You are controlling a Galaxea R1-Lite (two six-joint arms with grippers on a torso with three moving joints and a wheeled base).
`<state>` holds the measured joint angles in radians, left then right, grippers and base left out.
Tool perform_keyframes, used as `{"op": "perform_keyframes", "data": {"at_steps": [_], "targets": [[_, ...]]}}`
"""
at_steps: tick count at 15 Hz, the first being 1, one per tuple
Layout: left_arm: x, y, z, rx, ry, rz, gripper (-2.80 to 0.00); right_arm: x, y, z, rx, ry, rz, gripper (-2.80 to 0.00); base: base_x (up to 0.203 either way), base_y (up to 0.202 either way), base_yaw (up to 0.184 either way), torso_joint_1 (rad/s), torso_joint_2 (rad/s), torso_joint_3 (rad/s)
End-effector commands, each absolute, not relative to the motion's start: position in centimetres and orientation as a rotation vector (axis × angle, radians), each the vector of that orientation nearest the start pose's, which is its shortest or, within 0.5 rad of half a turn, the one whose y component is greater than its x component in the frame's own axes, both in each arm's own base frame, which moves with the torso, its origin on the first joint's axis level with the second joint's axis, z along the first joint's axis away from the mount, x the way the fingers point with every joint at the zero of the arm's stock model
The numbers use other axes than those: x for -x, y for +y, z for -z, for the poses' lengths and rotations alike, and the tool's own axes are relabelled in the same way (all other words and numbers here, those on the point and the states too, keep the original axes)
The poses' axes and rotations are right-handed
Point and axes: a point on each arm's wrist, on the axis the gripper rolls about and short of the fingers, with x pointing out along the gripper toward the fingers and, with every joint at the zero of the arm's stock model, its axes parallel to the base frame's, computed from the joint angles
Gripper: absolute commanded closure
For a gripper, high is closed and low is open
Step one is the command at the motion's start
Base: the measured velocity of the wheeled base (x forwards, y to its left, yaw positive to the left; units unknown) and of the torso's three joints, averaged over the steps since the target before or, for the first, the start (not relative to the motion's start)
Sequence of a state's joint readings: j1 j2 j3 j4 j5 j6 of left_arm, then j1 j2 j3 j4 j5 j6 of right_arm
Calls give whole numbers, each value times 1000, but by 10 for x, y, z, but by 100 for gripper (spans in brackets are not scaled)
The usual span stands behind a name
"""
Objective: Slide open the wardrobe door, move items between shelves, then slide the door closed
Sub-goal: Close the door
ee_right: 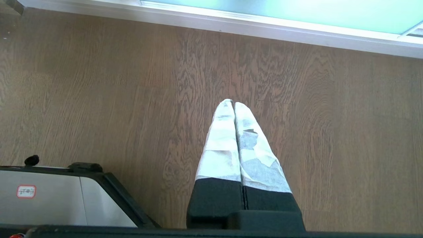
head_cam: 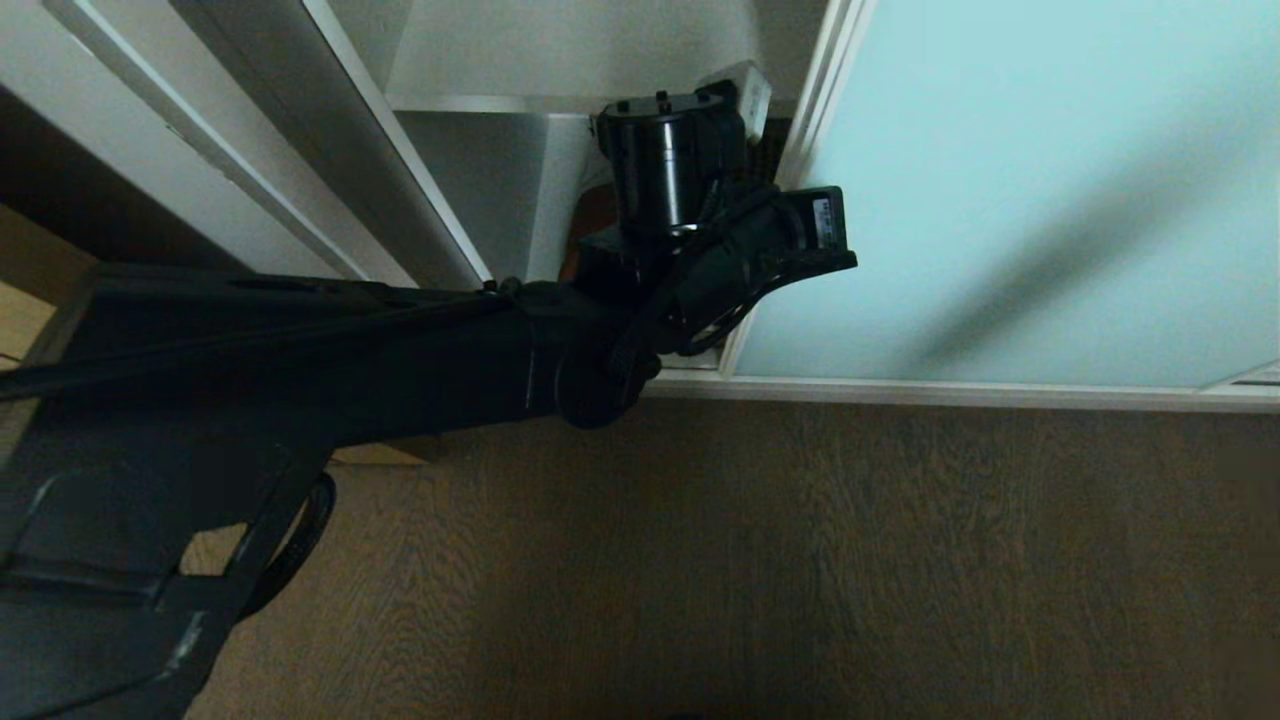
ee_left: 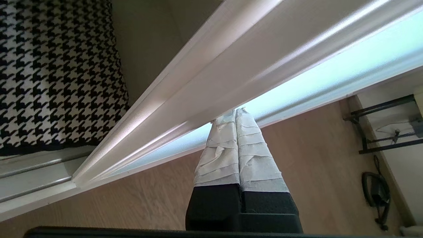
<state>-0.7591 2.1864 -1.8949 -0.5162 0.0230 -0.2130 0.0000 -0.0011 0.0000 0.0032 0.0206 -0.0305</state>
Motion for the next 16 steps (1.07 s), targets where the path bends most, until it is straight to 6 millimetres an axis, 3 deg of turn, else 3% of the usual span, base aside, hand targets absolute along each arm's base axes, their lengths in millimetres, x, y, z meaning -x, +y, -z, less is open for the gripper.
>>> {"op": "perform_keyframes", "data": {"at_steps": [1,4,8,16], "targets": [[-337,-314,-292,296,-141,733,0,23,0,-75,31,3,-22,0,0,0,0,0,0,0],[-331,-307,-300,304,-155,692,0,23,0,-75,31,3,-22,0,0,0,0,0,0,0],[-331,-284,-314,304,-176,649,0,23,0,-75,31,3,-22,0,0,0,0,0,0,0],[-302,-218,-335,300,-195,569,0,23,0,-75,31,3,-21,0,0,0,0,0,0,0]]}}
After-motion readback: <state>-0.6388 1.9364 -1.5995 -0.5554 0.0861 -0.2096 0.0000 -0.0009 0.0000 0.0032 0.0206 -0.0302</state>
